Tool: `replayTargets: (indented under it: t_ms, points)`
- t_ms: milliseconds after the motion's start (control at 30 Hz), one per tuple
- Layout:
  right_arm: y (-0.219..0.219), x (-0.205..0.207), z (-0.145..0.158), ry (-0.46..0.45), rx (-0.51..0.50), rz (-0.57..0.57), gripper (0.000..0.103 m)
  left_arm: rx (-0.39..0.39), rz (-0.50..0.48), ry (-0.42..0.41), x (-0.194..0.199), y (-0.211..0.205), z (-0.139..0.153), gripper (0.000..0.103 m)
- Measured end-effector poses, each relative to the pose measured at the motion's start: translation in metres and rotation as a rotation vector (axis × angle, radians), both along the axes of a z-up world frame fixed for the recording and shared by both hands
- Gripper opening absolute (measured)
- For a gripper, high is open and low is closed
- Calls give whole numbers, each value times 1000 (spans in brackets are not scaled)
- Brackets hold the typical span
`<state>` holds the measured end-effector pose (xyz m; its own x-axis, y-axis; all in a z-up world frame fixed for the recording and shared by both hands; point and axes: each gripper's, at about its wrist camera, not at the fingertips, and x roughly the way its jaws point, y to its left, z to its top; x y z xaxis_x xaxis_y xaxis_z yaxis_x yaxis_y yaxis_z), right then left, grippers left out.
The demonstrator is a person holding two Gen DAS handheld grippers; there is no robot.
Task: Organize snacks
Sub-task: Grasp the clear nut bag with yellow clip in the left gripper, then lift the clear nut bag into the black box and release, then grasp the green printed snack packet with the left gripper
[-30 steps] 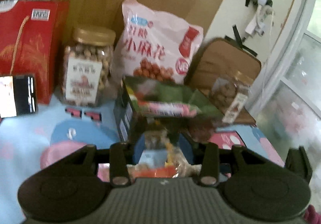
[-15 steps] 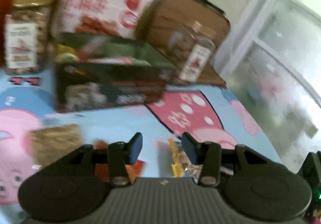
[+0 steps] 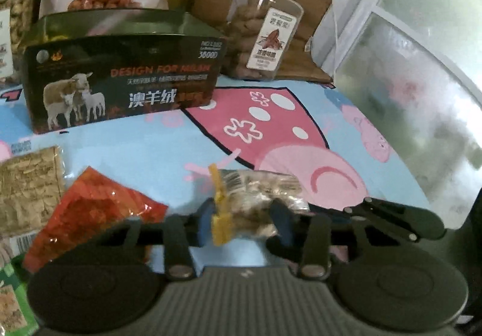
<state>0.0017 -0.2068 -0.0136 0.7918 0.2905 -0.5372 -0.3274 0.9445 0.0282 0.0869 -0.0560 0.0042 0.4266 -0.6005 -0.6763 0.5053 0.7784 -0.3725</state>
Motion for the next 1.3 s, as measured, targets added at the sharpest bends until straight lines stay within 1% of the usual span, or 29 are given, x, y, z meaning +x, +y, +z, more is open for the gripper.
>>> replayTargets:
  t_ms: [33, 67, 100, 200, 333, 433, 500, 533, 567, 600, 633, 667, 700, 733, 767, 800, 833, 867, 967, 1067, 1167, 1233, 1300]
  points:
    - [1, -1, 0, -7, -6, -2, 36, -14, 2, 11, 1, 2, 1, 31]
    - [1, -2, 0, -13, -9, -8, 34, -23, 5, 15, 2, 3, 4, 30]
    - [1, -3, 1, -19, -4, -11, 31, -34, 7, 6, 1, 7, 9, 30]
    - [3, -3, 11, -66, 24, -15, 30, -62, 25, -55, 0, 18, 29, 30]
    - [19, 11, 35, -178, -2, 14, 30, -99, 85, -141, 15, 39, 61, 30]
    - [34, 40, 53, -241, -24, 43, 30, -105, 151, -204, 37, 51, 80, 30]
    - [41, 65, 64, -267, -11, 53, 31, -98, 211, -248, 60, 54, 89, 32]
    - [48, 82, 68, -279, -9, 52, 34, -84, 246, -259, 74, 55, 90, 35]
    - [50, 97, 69, -288, -19, 45, 36, -59, 260, -255, 87, 54, 88, 45]
    - [53, 111, 68, -290, -42, 20, 42, -24, 289, -237, 101, 55, 83, 44]
    - [56, 123, 66, -287, -65, -16, 43, 5, 331, -201, 111, 58, 77, 42]
    - [57, 129, 64, -274, -73, -41, 43, -8, 348, -161, 115, 66, 71, 41]
    - [53, 129, 60, -256, -59, -58, 43, -54, 336, -141, 113, 74, 67, 41]
    - [46, 121, 57, -250, -18, -62, 43, -102, 323, -138, 107, 83, 65, 41]
    - [41, 111, 54, -247, 11, -59, 43, -126, 321, -150, 98, 93, 63, 41]
    - [34, 99, 49, -236, 36, -57, 43, -134, 326, -163, 90, 100, 61, 41]
    - [30, 90, 44, -217, 57, -48, 43, -139, 341, -195, 78, 109, 61, 41]
    - [28, 82, 40, -190, 79, -31, 43, -132, 355, -204, 69, 115, 63, 42]
    - [28, 67, 25, -80, 142, 16, 43, -175, 363, -172, 45, 141, 61, 42]
    - [38, 60, 15, -4, 168, 59, 43, -155, 372, -182, 21, 159, 58, 42]
    - [56, 53, 14, 24, 172, 105, 45, -153, 378, -155, -1, 178, 49, 44]
    - [68, 45, 16, 30, 170, 143, 52, -146, 388, -130, -13, 188, 41, 44]
    - [82, 37, 17, 27, 150, 198, 54, -161, 396, -107, -23, 198, 34, 44]
